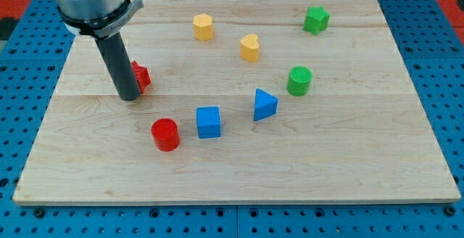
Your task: Push the red star slightly to the center left of the board
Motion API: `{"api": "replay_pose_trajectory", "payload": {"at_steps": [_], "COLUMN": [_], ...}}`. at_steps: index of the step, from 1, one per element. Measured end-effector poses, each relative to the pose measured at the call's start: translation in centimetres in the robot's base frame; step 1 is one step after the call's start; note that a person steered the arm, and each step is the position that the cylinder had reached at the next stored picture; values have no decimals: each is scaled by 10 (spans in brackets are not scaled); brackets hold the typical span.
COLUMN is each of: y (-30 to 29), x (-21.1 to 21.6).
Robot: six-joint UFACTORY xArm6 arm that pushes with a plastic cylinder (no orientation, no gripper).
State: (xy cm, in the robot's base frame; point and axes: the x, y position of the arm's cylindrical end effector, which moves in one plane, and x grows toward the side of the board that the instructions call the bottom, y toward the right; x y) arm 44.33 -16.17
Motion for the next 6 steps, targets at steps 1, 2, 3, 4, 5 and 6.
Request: {"api": "replay_pose_trajectory", "payload": {"at_steps": [1, 2, 3, 4, 5, 6], "y": [26, 56, 74, 66, -2, -21], "x": [1, 1, -21, -53, -54, -51]}}
